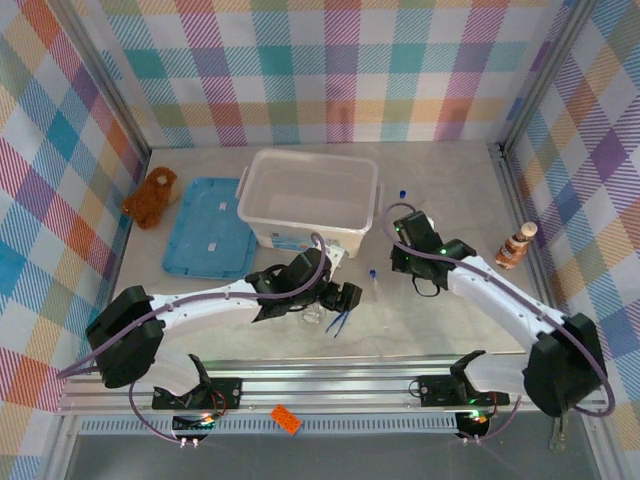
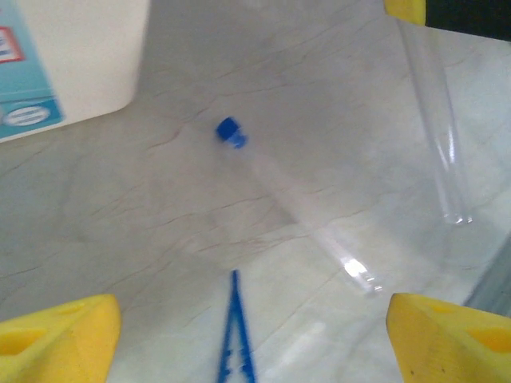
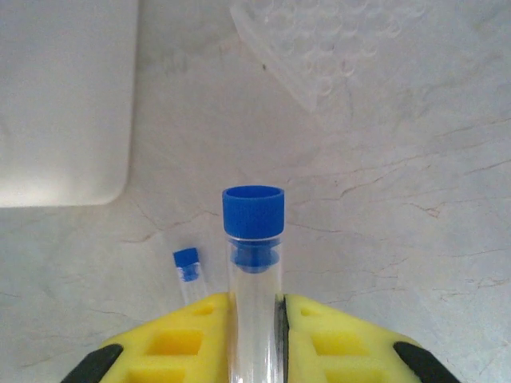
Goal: Organize the chemistry lab equipment
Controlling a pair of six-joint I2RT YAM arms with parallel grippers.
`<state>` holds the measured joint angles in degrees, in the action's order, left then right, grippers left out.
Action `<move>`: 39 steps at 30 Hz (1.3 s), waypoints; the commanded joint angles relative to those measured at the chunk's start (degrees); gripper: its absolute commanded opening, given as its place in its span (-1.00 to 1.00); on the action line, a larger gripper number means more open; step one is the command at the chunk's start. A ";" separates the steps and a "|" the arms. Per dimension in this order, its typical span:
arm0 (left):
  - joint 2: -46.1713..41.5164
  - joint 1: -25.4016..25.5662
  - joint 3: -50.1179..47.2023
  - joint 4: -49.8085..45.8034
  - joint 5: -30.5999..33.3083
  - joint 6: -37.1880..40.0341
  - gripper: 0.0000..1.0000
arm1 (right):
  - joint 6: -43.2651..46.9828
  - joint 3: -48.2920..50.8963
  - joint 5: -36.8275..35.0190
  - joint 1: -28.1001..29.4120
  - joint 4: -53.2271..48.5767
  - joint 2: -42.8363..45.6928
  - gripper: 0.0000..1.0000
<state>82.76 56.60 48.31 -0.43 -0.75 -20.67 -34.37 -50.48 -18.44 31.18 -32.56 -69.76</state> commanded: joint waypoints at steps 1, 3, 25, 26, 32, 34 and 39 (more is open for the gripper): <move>1.76 0.44 2.13 7.54 -7.15 -4.64 0.73 | -3.11 -1.46 -2.14 0.98 -1.83 4.02 -0.56; 2.51 0.44 2.37 10.08 -9.27 -6.28 0.73 | -4.13 -1.81 -2.86 1.61 -1.81 5.88 -0.56; 11.79 -0.08 4.00 29.56 -22.82 -19.31 0.38 | -8.69 -3.78 -7.45 12.33 3.24 8.98 -0.57; 11.87 -0.02 4.07 29.61 -22.89 -19.41 0.32 | -8.74 -3.62 -7.56 12.48 3.62 9.11 -0.57; 12.34 -0.01 3.79 30.30 -22.93 -19.78 0.03 | -9.57 -2.89 -8.68 12.95 4.55 9.57 -0.58; 12.27 -0.08 3.56 30.40 -22.90 -19.77 -0.18 | -9.66 -2.70 -9.24 12.94 4.58 9.73 -0.58; 11.57 -0.03 3.17 30.13 -22.56 -19.33 -0.44 | -9.48 -2.61 -10.36 12.93 3.77 9.87 -0.58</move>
<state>94.67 56.55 50.94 27.64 -22.94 -40.60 -43.09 -53.25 -26.98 43.86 -29.41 -61.01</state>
